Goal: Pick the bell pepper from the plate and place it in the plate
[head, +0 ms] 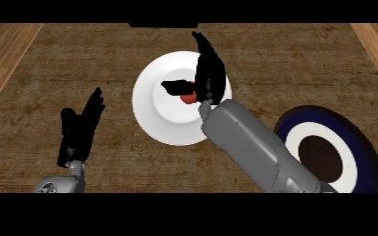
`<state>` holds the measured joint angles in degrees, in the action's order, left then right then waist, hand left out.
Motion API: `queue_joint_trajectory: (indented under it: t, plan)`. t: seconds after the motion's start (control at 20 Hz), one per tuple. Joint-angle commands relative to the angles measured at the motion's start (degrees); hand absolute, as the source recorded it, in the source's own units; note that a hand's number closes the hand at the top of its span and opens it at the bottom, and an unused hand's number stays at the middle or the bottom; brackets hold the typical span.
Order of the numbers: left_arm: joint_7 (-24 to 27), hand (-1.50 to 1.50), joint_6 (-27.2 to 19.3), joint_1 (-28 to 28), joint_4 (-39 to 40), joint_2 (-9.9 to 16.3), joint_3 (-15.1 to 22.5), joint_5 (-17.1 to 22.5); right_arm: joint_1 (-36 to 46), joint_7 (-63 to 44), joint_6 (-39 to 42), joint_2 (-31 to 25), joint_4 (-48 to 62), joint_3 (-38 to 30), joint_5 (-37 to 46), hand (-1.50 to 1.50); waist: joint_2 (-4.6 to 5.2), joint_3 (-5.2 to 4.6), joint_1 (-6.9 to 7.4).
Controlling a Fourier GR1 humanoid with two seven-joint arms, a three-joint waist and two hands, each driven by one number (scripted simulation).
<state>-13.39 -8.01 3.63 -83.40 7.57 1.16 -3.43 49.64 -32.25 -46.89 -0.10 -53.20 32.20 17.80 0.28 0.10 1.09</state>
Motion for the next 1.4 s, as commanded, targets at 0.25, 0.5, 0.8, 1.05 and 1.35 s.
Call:
queue_joint_trajectory:
  t: [0.25, 0.5, 0.8, 1.05, 1.35]
  plan:
    - [1.54, 0.0, -1.75, -0.12, 1.82, -2.71, 1.54, -2.23, -11.3, 22.3, -2.52, 0.1, -5.26, -2.49, -14.78, -1.5, 0.03, -0.06, -0.05]
    - [-1.87, 0.0, -1.69, 0.44, -1.26, -2.35, 0.64, -1.96, -13.15, 30.99, -2.4, 0.1, -4.22, -1.04, -19.13, -1.5, -0.07, -0.06, -0.13]
    - [-1.34, 0.0, 1.77, -1.92, -3.85, 0.18, -1.38, -0.58, -10.63, 31.95, -5.97, 0.1, -0.27, 4.2, -23.83, -1.5, -0.15, -0.08, -0.08]
    - [0.34, 0.0, 2.02, -2.73, -1.7, -1.35, -0.79, -0.52, -8.17, 31.26, -10.9, 0.1, 5.42, 6.4, -26.44, -1.5, -0.09, -0.08, 0.35]
    - [-2.45, 0.0, -1.16, 0.08, -1.63, -3.62, 0.41, -3.54, -10.06, 31.74, -6.87, 0.1, 6.39, 2.16, -23.01, -1.5, -0.26, -0.09, -0.67]
